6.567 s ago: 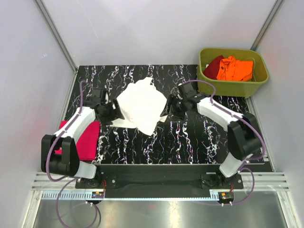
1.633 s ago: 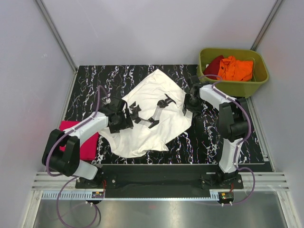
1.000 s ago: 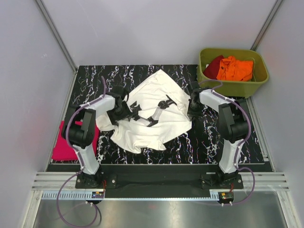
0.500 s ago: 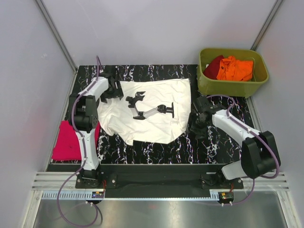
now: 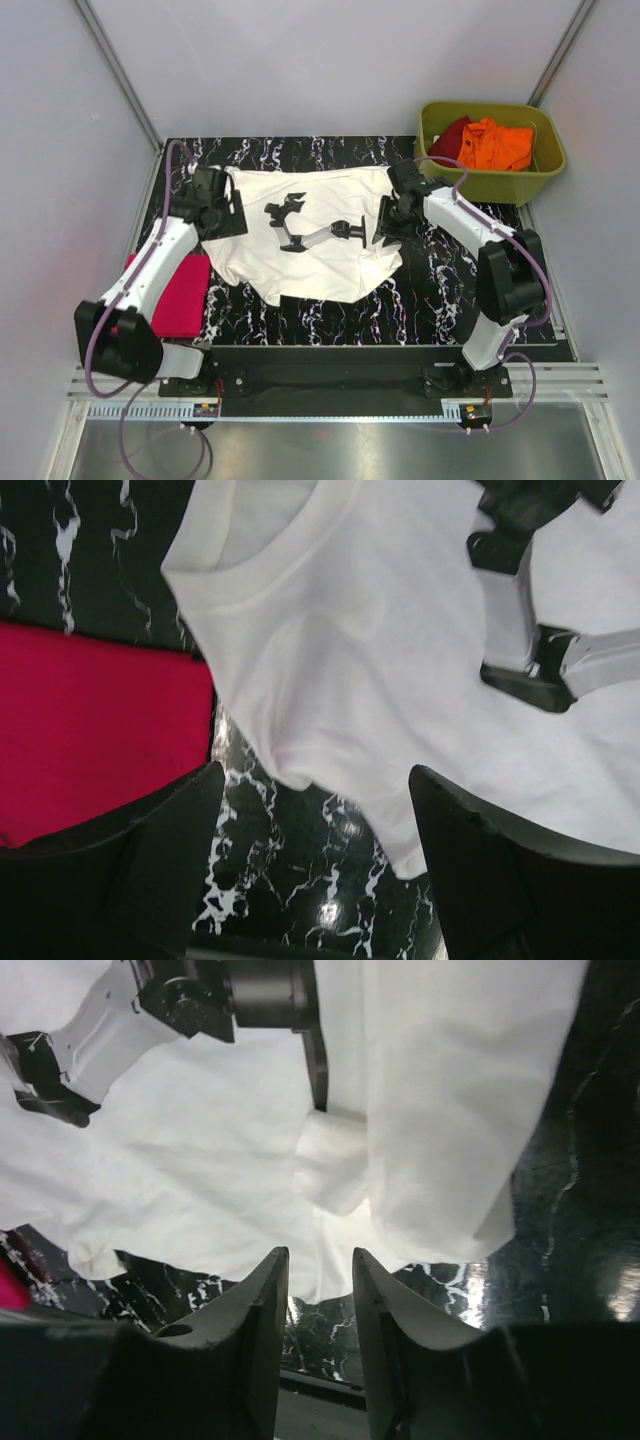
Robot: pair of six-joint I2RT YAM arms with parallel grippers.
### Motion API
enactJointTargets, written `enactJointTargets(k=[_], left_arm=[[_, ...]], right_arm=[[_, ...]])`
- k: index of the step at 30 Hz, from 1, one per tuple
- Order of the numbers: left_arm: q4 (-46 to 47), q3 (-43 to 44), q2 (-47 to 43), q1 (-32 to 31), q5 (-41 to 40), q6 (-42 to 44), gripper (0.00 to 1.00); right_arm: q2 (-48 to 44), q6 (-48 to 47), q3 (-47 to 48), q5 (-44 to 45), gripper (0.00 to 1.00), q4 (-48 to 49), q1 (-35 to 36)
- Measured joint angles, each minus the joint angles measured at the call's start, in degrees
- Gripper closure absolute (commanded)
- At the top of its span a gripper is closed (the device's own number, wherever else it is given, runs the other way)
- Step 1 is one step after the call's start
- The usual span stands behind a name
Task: Fold and stack the t-shirts
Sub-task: Flatten the tshirt out
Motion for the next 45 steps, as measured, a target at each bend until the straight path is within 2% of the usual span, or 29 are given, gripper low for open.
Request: enactJointTargets(k=[4,10,18,26,30,34,39,43,45], left_arm=[[-3.41,-7.91,-9.7,0.72,0.87,-2.64,0.21],[-6.05,-15.15,-19.23,2.12,4.28,-7.34,0.21],[-6.67,-16.46,-19.23,5.73,8.09,-9.01,0.23],[-7.1,-16.06,-16.74,7.98,8.81,-9.14,0.22],[-7.15,-16.06,-13.84,8.5,9.03,-9.16,0.22],[-6.36,-16.24,-10.47,8.74,10.08,-9.16,0.24],[-3.41,-19.37,-9.22,8.85,14.36,-9.44,0.23],[-1.62,-23.71,-9.22,8.85,16.92,-11.04,0.23],[-0.74,-25.44,-9.22,8.85,17.92,-12.04,0.24]], right_arm=[[0.72,3.37,-2.1,-3.65,0.45,2.23,1.29],[3.23,6.67,-2.64,-2.49,0.43,3.72,2.4],[4.5,4.02,-5.81,5.97,0.52,2.91,-0.02],[4.35,0.22,-10.45,18.53,0.53,0.63,-10.25],[2.6,-1.57,-10.47,23.91,0.48,-1.2,-12.07],[-2.71,-2.32,-10.47,21.77,0.39,-1.73,-11.45],[-10.73,1.16,-11.08,9.92,0.35,0.87,-10.14],[-11.19,4.57,-12.61,4.57,0.36,3.72,-6.58],[-9.14,5.25,-12.59,3.63,0.4,4.44,-4.68]])
